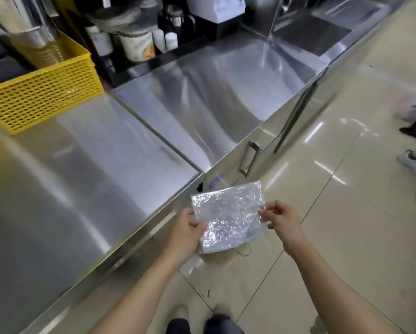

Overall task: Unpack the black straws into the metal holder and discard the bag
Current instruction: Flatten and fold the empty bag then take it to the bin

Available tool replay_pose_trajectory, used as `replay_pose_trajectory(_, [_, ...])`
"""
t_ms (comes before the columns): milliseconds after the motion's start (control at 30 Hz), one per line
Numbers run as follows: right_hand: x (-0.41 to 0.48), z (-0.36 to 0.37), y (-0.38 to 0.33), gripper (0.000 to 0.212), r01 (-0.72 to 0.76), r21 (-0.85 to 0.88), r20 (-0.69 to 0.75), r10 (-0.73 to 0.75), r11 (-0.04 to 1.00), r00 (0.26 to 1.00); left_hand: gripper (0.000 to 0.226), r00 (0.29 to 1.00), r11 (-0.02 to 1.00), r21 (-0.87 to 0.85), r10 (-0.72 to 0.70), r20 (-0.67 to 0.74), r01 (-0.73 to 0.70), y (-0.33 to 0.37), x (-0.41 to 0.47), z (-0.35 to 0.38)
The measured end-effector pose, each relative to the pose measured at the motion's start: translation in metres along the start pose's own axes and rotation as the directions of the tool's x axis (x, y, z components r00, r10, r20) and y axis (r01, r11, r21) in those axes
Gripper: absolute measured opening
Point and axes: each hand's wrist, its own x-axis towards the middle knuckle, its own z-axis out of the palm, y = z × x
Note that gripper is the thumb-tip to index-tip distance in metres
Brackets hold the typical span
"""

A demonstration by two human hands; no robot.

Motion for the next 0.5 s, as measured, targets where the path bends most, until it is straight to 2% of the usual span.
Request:
replay_pose_trajectory(67, [0.021, -0.006, 0.021, 0.014, -0.031, -0.024, 0.004, 0.031, 0.999, 1.000, 0.037, 0.993, 0.998, 0.006, -0.055, -0.101, 0.056, -0.009, 0.016, 0.023])
replay_pose_trajectory(167, [0.068, -0.008, 0.065, 0.018, -0.082, -0.105, -0.018, 0.081, 0.991, 0.997, 0.030, 0.976, 0.982, 0.146, -0.087, -0.200, 0.118, -0.042, 0.052, 0.062])
replay_pose_trajectory(233, [0.106, -0.006, 0.099, 0.019, -0.069, -0.205, -0.004, 0.070, 0.976, 0.998, 0.031, 0.976, 0.957, 0.260, -0.076, -0.203, 0.128, -0.073, 0.085, 0.092])
replay_pose_trajectory(300, [0.146, -0.004, 0.140, 0.012, -0.015, -0.347, 0.028, 0.026, 0.938, 0.999, 0.032, 0.975, 0.942, 0.302, -0.083, -0.206, 0.144, -0.107, 0.120, 0.121])
replay_pose_trajectory(400, [0.200, 0.000, 0.205, 0.018, 0.050, -0.537, 0.120, 0.017, 0.842, 0.993, 0.025, 0.969, 0.914, 0.339, -0.174, -0.174, 0.225, -0.158, 0.172, 0.164])
replay_pose_trajectory(500, [0.247, 0.011, 0.269, 0.037, 0.158, -0.642, 0.336, 0.090, 0.751, 0.938, 0.053, 0.974, 0.819, 0.530, -0.216, -0.065, 0.217, -0.206, 0.213, 0.199])
